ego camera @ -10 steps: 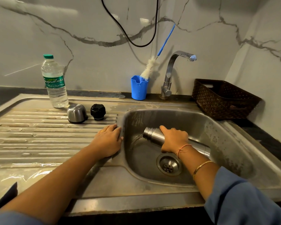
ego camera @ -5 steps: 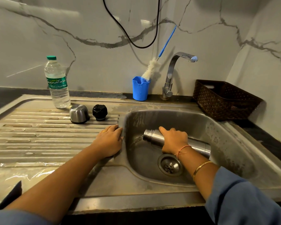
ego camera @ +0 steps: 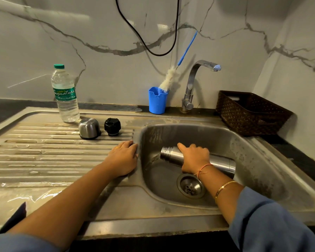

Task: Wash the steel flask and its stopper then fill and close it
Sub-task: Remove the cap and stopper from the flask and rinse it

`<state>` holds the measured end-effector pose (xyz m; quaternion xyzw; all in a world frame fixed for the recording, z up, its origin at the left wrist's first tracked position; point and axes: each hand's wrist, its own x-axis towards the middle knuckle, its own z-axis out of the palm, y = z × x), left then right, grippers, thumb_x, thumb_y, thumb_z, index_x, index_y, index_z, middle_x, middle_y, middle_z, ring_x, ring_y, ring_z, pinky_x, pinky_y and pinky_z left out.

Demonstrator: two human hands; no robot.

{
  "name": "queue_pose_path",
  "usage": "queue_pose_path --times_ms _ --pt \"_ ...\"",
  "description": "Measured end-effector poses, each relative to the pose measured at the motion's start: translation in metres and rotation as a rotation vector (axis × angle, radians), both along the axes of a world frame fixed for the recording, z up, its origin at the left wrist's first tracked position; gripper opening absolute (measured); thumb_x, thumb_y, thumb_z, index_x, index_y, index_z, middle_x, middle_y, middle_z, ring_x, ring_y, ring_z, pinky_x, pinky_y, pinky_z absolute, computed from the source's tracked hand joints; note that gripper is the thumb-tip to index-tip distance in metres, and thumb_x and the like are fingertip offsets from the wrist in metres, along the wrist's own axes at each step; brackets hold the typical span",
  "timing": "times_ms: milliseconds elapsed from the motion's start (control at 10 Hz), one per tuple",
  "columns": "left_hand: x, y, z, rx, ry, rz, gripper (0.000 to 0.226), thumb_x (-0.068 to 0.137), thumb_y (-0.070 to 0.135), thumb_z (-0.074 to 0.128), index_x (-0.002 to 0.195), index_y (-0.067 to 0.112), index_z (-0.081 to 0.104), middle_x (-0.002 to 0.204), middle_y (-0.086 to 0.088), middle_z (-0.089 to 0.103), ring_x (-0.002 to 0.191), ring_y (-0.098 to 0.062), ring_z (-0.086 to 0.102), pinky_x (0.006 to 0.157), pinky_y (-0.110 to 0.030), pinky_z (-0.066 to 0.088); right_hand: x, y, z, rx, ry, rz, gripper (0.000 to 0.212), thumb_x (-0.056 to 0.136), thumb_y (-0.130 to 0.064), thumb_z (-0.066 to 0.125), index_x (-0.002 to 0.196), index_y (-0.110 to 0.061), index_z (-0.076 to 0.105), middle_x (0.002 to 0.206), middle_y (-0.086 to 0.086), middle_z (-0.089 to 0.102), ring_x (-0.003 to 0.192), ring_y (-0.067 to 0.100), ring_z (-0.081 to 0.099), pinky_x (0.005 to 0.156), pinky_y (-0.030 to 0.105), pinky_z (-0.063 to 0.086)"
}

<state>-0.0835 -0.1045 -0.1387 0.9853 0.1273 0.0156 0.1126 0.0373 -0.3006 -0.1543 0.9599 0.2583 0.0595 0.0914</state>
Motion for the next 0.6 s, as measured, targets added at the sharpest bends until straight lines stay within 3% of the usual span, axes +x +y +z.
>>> queue_pose_path --times_ms 600 --pt "0.0044 0.0037 -0.0041 0.016 -0.003 -0.001 0.051 0.101 0.030 0.031 0.149 0.015 0.023 0.157 -0.006 0.017 0.144 -0.025 0.016 0.117 -0.037 0.015 0.0018 0.0012 -0.0017 -0.062 -0.007 -0.013 0.070 0.077 -0.029 0.068 0.136 -0.031 0.030 0.118 0.014 0.052 0.106 0.035 0.055 0.089 0.043 0.042"
